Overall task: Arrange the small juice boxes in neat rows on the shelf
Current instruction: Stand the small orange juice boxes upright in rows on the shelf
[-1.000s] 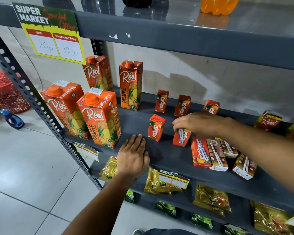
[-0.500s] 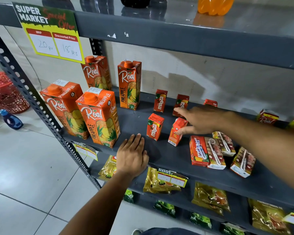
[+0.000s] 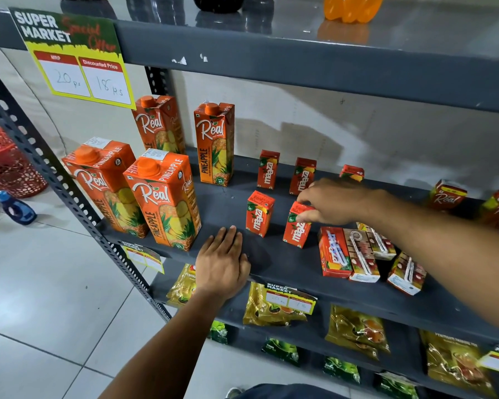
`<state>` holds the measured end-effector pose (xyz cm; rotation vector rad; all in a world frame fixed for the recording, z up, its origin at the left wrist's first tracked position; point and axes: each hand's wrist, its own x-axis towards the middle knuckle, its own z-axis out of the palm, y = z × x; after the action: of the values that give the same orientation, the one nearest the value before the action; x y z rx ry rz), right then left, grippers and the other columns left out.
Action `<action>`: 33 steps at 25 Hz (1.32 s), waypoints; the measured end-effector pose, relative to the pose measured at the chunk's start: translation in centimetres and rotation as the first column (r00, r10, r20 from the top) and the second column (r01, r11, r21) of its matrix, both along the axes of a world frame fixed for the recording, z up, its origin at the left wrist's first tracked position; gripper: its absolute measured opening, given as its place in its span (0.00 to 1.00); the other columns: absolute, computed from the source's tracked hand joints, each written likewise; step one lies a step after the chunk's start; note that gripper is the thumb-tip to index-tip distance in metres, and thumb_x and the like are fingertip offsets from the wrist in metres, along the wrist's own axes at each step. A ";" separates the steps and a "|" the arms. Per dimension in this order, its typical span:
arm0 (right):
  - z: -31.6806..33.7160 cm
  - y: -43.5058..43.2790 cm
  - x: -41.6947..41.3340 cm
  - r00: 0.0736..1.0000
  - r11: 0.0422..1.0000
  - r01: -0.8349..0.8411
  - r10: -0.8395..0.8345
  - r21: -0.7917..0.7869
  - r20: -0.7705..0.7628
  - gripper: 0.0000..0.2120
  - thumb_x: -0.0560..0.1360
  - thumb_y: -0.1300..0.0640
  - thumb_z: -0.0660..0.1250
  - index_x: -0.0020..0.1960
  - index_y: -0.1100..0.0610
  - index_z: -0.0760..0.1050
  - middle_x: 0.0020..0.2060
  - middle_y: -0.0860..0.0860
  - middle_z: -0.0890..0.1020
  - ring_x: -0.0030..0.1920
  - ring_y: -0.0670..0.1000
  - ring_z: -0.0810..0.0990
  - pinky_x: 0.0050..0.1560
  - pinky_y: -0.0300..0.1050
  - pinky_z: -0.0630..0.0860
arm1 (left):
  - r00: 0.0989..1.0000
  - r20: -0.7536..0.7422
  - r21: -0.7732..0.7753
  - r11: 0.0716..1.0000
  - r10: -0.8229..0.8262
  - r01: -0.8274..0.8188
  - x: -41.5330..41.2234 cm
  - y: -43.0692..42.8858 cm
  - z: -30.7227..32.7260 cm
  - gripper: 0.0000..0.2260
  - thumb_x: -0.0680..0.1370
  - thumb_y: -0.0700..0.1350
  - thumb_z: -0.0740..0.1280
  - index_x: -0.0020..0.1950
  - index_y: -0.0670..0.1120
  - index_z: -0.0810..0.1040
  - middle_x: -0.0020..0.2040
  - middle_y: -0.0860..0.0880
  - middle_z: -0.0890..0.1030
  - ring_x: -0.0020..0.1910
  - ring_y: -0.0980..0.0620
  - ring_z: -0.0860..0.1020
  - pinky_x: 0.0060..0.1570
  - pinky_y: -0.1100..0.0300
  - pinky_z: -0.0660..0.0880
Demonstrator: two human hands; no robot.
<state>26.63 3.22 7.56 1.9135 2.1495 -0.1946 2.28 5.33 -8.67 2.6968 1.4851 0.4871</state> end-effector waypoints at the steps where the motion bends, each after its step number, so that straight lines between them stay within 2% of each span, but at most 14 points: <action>1: -0.1 -0.1 0.2 1.000 1.000 0.013 -0.013 -0.002 -0.005 0.27 0.73 0.35 0.64 0.63 0.52 0.74 0.57 0.53 0.80 0.52 0.53 0.80 0.52 0.52 0.79 | 1.000 0.005 0.000 1.000 -0.003 0.003 0.0 0.0 0.0 0.24 0.74 0.51 0.56 0.63 0.40 0.78 0.65 0.42 0.77 0.64 0.42 0.75 0.64 0.47 0.70; 3: 0.3 -0.4 0.9 0.997 0.999 0.044 -0.043 0.028 -0.068 0.33 0.74 0.36 0.63 0.74 0.52 0.63 0.69 0.55 0.72 0.64 0.55 0.74 0.61 0.50 0.73 | 1.000 0.012 0.004 1.000 -0.009 0.009 -0.1 0.0 0.0 0.23 0.74 0.50 0.57 0.62 0.40 0.78 0.65 0.41 0.77 0.64 0.41 0.75 0.63 0.47 0.70; 5: 0.9 -0.8 2.2 0.977 0.995 0.090 -0.078 0.049 -0.199 0.30 0.77 0.45 0.64 0.75 0.52 0.60 0.69 0.55 0.71 0.63 0.53 0.74 0.58 0.47 0.73 | 1.000 0.009 0.003 1.000 -0.010 0.010 -0.1 0.1 -0.1 0.23 0.74 0.50 0.57 0.63 0.40 0.78 0.65 0.41 0.77 0.65 0.41 0.75 0.64 0.47 0.70; 6: 1.0 -1.1 2.9 0.969 0.994 0.110 -0.107 -0.001 -0.223 0.30 0.76 0.50 0.67 0.75 0.52 0.61 0.69 0.55 0.72 0.61 0.53 0.75 0.58 0.47 0.74 | 1.000 0.004 0.000 1.000 -0.009 0.009 -0.1 0.1 -0.2 0.24 0.74 0.50 0.56 0.63 0.40 0.78 0.65 0.41 0.77 0.65 0.41 0.75 0.64 0.46 0.69; 8: 0.3 -2.5 3.8 0.983 0.974 0.134 -0.155 -0.185 -0.101 0.35 0.71 0.52 0.73 0.74 0.51 0.62 0.69 0.53 0.71 0.63 0.52 0.74 0.60 0.48 0.75 | 1.000 0.000 -0.007 1.000 -0.006 0.006 0.1 0.1 -0.3 0.24 0.74 0.51 0.56 0.63 0.40 0.78 0.65 0.41 0.77 0.65 0.41 0.74 0.64 0.46 0.69; 10: -1.2 -4.1 3.8 0.993 0.956 0.118 -0.111 -0.269 0.040 0.39 0.65 0.46 0.77 0.71 0.50 0.64 0.64 0.51 0.72 0.61 0.51 0.73 0.59 0.49 0.76 | 1.000 0.004 -0.014 1.000 0.002 -0.002 0.1 0.1 -0.2 0.24 0.74 0.51 0.56 0.63 0.39 0.77 0.66 0.41 0.77 0.65 0.41 0.74 0.64 0.45 0.69; 12: -2.7 -5.4 3.5 0.996 0.968 0.080 -0.070 -0.238 0.047 0.41 0.63 0.42 0.77 0.71 0.46 0.63 0.59 0.48 0.70 0.60 0.50 0.71 0.55 0.48 0.75 | 0.999 0.022 -0.012 1.000 0.024 -0.024 0.2 0.0 0.0 0.25 0.74 0.51 0.55 0.63 0.39 0.77 0.66 0.40 0.76 0.66 0.40 0.73 0.65 0.43 0.68; 15: -4.0 -7.4 3.4 0.999 0.994 0.012 -0.007 -0.109 0.052 0.39 0.65 0.42 0.75 0.71 0.41 0.61 0.61 0.48 0.68 0.61 0.51 0.68 0.55 0.50 0.74 | 0.997 0.052 -0.027 0.998 0.051 -0.050 1.7 -1.5 0.3 0.27 0.74 0.52 0.54 0.66 0.38 0.74 0.68 0.39 0.73 0.69 0.40 0.70 0.68 0.41 0.65; 19: -4.9 -9.6 3.3 0.997 0.992 -0.039 0.046 -0.122 0.056 0.35 0.73 0.54 0.68 0.73 0.36 0.56 0.70 0.50 0.60 0.67 0.55 0.63 0.61 0.49 0.69 | 0.998 -0.027 -0.039 0.998 0.056 -0.057 3.7 -3.2 -0.3 0.29 0.75 0.55 0.51 0.70 0.41 0.70 0.72 0.43 0.69 0.73 0.43 0.63 0.73 0.44 0.55; 22: -5.7 -10.1 2.8 0.982 0.991 -0.114 0.124 -0.076 0.145 0.37 0.73 0.61 0.65 0.74 0.37 0.55 0.76 0.52 0.52 0.73 0.57 0.56 0.68 0.54 0.63 | 0.997 -0.046 -0.021 0.998 0.065 -0.066 3.7 -3.0 -0.6 0.28 0.74 0.54 0.52 0.68 0.41 0.73 0.71 0.43 0.72 0.71 0.43 0.67 0.71 0.44 0.58; 25: -6.5 -9.9 2.3 0.972 0.988 -0.152 0.152 -0.011 0.181 0.35 0.72 0.63 0.67 0.72 0.40 0.60 0.76 0.53 0.54 0.71 0.58 0.58 0.66 0.56 0.64 | 0.997 -0.043 -0.021 0.998 0.066 -0.067 3.8 -2.9 -0.5 0.27 0.74 0.54 0.54 0.67 0.41 0.74 0.69 0.42 0.73 0.70 0.42 0.68 0.70 0.44 0.62; 29: -6.8 -9.4 2.1 0.973 0.987 -0.157 0.147 0.045 0.177 0.32 0.72 0.62 0.70 0.69 0.40 0.64 0.74 0.53 0.58 0.69 0.59 0.61 0.63 0.56 0.67 | 0.996 -0.046 -0.022 0.997 0.071 -0.072 3.9 -3.1 -0.5 0.27 0.74 0.54 0.53 0.68 0.41 0.73 0.70 0.43 0.72 0.71 0.43 0.67 0.70 0.45 0.61; 33: -6.4 -9.2 2.8 0.938 0.951 -0.294 0.268 0.096 0.221 0.30 0.70 0.57 0.74 0.68 0.44 0.67 0.72 0.53 0.66 0.66 0.58 0.67 0.61 0.56 0.67 | 0.996 -0.036 -0.017 0.997 0.077 -0.078 3.8 -3.1 -0.5 0.27 0.74 0.54 0.54 0.67 0.42 0.74 0.70 0.43 0.73 0.70 0.43 0.68 0.69 0.45 0.62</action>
<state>29.46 -5.95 1.12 1.5787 2.3050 0.1932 6.03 2.19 -9.16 2.6560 1.5996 0.4295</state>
